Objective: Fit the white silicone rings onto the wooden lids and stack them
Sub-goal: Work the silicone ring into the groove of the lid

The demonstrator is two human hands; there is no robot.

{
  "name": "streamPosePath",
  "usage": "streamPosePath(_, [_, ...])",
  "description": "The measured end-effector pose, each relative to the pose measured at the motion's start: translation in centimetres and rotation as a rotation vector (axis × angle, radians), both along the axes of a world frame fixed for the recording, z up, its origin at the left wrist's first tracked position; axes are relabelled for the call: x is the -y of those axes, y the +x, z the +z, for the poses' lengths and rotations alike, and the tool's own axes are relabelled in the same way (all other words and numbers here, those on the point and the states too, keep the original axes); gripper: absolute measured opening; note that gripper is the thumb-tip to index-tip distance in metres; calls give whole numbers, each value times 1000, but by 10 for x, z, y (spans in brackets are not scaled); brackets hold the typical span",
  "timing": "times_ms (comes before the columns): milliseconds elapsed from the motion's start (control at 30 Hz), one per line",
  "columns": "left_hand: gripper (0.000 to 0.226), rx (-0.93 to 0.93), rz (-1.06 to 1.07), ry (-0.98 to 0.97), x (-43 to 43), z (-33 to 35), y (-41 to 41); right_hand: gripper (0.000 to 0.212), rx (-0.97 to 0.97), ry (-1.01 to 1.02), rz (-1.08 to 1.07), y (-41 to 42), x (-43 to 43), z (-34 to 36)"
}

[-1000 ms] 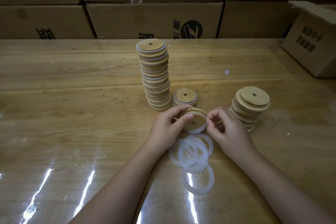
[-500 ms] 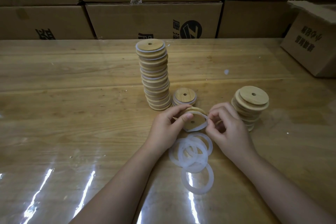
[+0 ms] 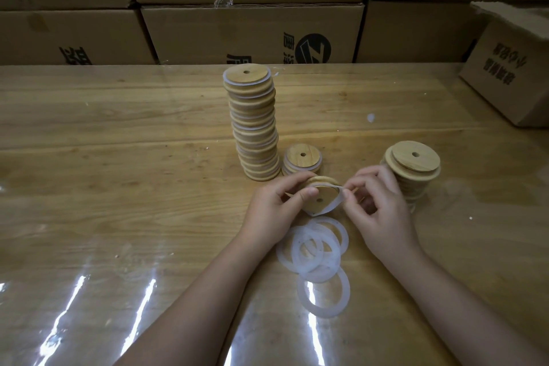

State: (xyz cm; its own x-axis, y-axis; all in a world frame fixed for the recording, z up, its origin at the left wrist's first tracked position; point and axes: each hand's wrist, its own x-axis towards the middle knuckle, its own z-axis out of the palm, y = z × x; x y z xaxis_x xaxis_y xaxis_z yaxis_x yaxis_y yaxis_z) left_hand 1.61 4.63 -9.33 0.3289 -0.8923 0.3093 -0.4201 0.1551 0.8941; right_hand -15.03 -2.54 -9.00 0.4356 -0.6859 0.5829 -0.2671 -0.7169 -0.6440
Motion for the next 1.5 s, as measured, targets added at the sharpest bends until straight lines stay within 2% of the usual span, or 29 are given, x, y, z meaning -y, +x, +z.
streamPosePath(300, [21, -19, -4, 1, 0, 3, -1, 14, -83, 137, 34, 2, 2, 2])
streamPosePath(600, [19, -73, -9, 16, -2, 5, 1, 9, -101, 270, 87, 1, 5, -3])
streamPosePath(667, [23, -86, -4, 8, -1, 5, 1, 12, -140, 276, 114, 2, 4, -3])
streamPosePath(767, [29, 1, -15, -8, -2, 4, -1, 14, -174, 256, 146, 2, 3, -3])
streamPosePath(1300, [28, 146, 24, -104, -1, 2, -3, 13, -29, 244, 30, 2, 0, 0])
streamPosePath(1500, [28, 93, 10, -87, -3, 4, -1, 12, -69, 283, 40, 3, 3, -1])
